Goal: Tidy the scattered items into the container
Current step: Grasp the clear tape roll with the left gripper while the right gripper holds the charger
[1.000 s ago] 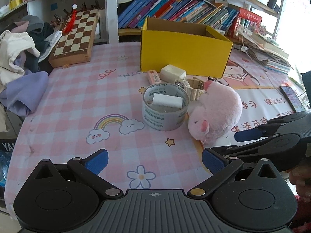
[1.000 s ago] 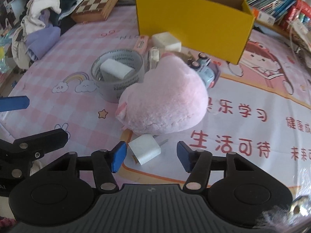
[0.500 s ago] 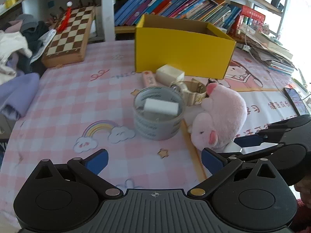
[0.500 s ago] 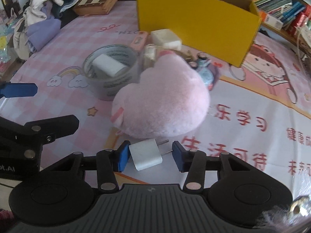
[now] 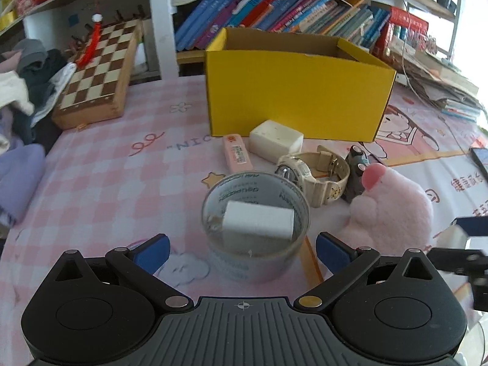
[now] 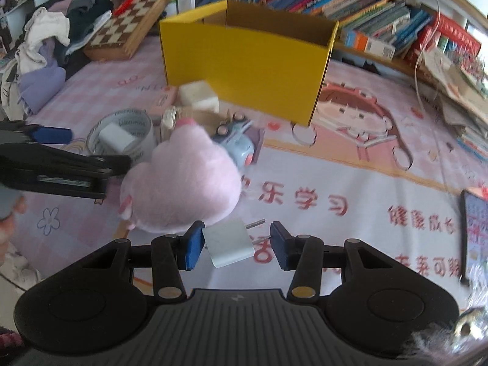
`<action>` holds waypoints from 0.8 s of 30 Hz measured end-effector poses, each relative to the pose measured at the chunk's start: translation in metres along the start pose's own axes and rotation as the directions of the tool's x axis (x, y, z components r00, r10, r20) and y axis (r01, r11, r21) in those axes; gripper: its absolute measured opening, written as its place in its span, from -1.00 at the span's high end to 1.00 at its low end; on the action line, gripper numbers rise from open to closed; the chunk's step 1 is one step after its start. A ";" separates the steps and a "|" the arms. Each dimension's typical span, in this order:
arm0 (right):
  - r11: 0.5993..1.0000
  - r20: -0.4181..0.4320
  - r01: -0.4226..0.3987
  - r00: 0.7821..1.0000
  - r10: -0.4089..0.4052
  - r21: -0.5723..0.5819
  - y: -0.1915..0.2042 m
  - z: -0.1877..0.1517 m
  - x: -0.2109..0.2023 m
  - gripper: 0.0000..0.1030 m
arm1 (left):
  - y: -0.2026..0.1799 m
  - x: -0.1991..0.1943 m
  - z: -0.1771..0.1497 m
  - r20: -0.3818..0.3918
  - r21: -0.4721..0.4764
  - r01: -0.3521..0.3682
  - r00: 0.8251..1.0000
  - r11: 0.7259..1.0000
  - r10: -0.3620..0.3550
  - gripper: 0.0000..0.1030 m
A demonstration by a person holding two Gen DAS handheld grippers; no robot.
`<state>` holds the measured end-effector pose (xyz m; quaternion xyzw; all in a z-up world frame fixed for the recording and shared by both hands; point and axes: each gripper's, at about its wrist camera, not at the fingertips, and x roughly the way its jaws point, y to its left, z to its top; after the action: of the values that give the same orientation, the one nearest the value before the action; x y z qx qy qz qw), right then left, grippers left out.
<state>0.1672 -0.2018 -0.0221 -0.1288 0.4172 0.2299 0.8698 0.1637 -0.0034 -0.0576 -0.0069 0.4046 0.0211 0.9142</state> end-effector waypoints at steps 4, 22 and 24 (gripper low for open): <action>1.000 0.016 0.002 1.000 -0.002 -0.015 -0.004 0.002 -0.004 0.13 | -0.006 0.012 0.006 0.001 0.028 0.001 1.000 1.000 -0.001 -0.98; 1.000 0.022 0.005 1.000 -0.005 -0.003 -0.024 0.011 -0.005 0.13 | -0.008 0.020 0.012 -0.032 0.038 0.012 0.999 0.999 -0.011 -0.64; 1.000 0.029 0.003 1.000 -0.003 -0.003 -0.026 0.013 -0.005 0.13 | -0.009 0.011 0.012 -0.010 0.045 0.013 1.000 0.999 -0.012 -0.64</action>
<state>0.1863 -0.2198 -0.0090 -0.1273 0.4039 0.2312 0.8759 0.1802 -0.0118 -0.0583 0.0111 0.4095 0.0063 0.9122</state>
